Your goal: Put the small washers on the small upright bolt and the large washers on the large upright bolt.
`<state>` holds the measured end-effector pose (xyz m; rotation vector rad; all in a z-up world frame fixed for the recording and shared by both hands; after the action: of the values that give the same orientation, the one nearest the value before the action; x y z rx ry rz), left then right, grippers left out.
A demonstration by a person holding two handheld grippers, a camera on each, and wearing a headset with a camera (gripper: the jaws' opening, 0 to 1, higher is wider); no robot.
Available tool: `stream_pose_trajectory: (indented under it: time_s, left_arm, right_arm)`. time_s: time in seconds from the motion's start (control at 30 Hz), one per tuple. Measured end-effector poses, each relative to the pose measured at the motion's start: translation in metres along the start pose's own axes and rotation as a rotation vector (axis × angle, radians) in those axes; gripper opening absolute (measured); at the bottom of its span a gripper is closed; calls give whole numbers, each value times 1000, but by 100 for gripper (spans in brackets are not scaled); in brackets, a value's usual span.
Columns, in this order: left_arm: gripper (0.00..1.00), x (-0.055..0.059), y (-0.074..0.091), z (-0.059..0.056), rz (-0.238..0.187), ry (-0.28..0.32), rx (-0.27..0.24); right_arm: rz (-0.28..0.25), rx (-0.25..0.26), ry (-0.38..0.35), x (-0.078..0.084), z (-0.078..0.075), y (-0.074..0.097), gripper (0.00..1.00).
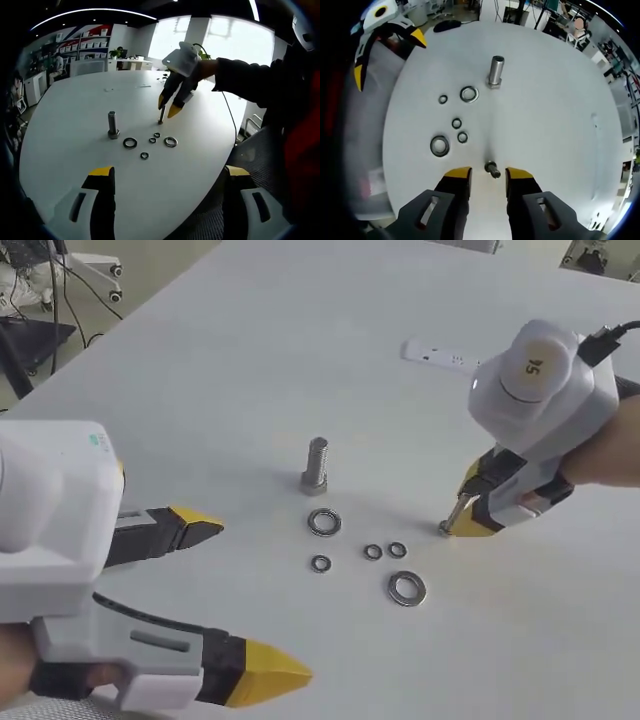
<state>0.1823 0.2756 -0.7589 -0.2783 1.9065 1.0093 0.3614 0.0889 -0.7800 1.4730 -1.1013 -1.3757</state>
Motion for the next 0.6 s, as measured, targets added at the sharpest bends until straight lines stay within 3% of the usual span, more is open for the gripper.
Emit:
stream_pose_trajectory:
  time_s: [0.6]
  left_arm:
    - [89, -1, 2, -2, -8, -4, -4]
  right_arm:
    - [-25, 8, 80, -27, 14, 10, 29]
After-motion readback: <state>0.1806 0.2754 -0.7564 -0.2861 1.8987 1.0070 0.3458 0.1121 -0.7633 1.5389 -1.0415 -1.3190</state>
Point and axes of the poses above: the centre of the closed fingertips' face, and the gripper's own axes: y roughly backward along the fingers, z roughly to its left, x roughly out of its underside, the point moved 6 cm from there along y, roughly backward along the fingers, and after that the axes turned 1 degree about -x, right-handed, at the moved point
